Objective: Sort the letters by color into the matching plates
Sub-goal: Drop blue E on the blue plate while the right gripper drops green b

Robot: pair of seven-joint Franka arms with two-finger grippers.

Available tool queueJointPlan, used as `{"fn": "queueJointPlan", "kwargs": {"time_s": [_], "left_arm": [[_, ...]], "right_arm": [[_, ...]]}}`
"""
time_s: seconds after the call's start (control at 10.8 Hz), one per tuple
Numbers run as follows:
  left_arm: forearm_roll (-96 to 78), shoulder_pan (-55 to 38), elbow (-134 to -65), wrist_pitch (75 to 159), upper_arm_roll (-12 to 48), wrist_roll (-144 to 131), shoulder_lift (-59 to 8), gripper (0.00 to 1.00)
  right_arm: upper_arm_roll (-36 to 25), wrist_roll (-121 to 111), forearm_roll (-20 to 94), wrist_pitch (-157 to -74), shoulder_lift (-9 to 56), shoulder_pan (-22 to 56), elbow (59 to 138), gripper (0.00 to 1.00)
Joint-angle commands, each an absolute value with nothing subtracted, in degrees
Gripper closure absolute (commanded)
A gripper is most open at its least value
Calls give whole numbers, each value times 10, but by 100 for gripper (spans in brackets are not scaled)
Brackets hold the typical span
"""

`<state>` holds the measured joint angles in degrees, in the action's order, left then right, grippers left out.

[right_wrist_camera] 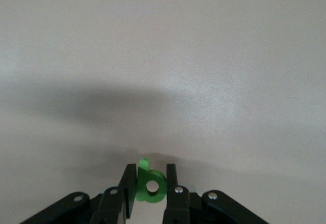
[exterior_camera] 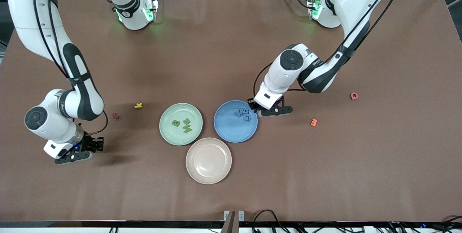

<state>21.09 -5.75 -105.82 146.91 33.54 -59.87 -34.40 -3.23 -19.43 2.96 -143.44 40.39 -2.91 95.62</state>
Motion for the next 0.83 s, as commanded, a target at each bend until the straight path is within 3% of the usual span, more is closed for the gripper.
{"fn": "queueJointPlan", "kwargs": {"time_s": [0.0, 0.28, 0.37, 0.46, 0.74], "left_arm": [[218, -114, -981, 1460, 323, -662, -396, 100], [217, -137, -954, 1460, 316, -688, -405, 100], [218, -136, -953, 1460, 316, -684, -405, 60], [233, -140, -953, 1460, 311, -678, -405, 1], [241, -140, -954, 1448, 287, -651, -400, 0]], "right_arm": [[-19, -73, 26, -1361, 347, -7, 971, 78], [-7, 69, 26, -1355, 340, 30, 972, 78], [-1, 118, 26, -1347, 341, 46, 972, 78], [2, 148, 26, -1343, 341, 60, 972, 78], [4, 234, 26, -1333, 342, 113, 971, 78]]}}
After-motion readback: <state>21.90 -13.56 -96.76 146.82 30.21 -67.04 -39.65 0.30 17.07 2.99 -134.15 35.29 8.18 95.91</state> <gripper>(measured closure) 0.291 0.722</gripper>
